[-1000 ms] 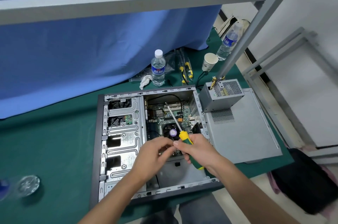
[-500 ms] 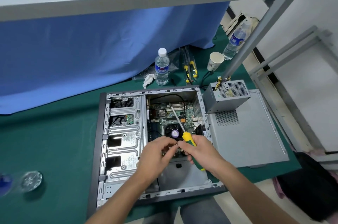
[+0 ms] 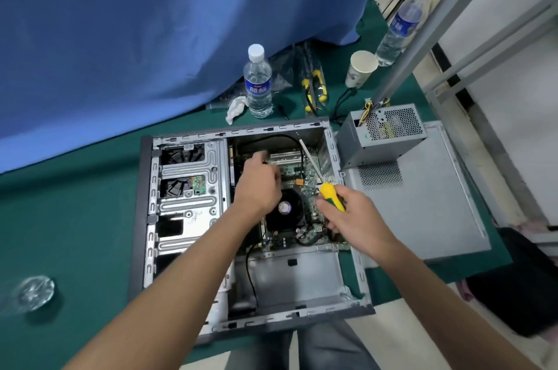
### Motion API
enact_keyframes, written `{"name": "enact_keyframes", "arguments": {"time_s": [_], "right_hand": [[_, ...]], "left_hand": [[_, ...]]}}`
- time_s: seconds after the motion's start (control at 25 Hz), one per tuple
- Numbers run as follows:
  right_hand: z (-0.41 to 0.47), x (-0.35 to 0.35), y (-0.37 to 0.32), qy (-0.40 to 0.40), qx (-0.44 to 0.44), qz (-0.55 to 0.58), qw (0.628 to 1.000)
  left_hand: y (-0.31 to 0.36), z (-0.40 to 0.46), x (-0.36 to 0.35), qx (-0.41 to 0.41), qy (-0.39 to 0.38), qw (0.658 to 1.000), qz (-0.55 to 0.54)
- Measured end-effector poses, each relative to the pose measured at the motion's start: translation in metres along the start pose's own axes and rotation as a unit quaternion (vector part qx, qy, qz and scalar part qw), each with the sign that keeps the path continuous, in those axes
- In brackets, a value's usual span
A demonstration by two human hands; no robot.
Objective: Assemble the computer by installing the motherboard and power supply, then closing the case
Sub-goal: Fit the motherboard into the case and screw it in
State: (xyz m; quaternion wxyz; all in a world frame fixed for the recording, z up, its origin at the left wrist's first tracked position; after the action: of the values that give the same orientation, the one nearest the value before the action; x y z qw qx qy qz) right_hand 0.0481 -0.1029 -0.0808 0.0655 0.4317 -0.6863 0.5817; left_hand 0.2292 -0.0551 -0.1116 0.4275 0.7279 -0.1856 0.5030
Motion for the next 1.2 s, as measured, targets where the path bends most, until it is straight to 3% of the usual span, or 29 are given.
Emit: {"name": "enact_keyframes", "arguments": {"time_s": [0.28,1.0,1.2], "right_hand": [[0.01,-0.002,0.015,-0.001,-0.029,0.027,0.999],[0.008,0.005,0.014,0.067,-0.012,0.044,0.997],[0.008,0.004,0.014,0.068,-0.019,0.047,0.996]], "left_hand": [[-0.02,0.004,-0.038,0.139,-0.151,0.977,0.054],[-0.039,0.005,-0.049,0.206,-0.108,0.965,-0.124],[-0.033,-0.006,-0.053,0.165,-0.156,0.967,-0.117]]}}
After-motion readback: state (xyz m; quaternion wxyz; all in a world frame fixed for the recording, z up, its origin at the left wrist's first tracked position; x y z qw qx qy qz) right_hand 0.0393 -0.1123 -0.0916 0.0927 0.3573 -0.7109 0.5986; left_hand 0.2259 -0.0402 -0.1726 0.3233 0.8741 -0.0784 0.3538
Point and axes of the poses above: each hand's wrist, its own z-axis towards the middle knuckle, its own x-axis out of the back of the hand, y = z × x, the point moved 10 cm from there along z, towards the middle knuckle, and after that the axes turned 15 degrees about y, right-handed, at the moved point
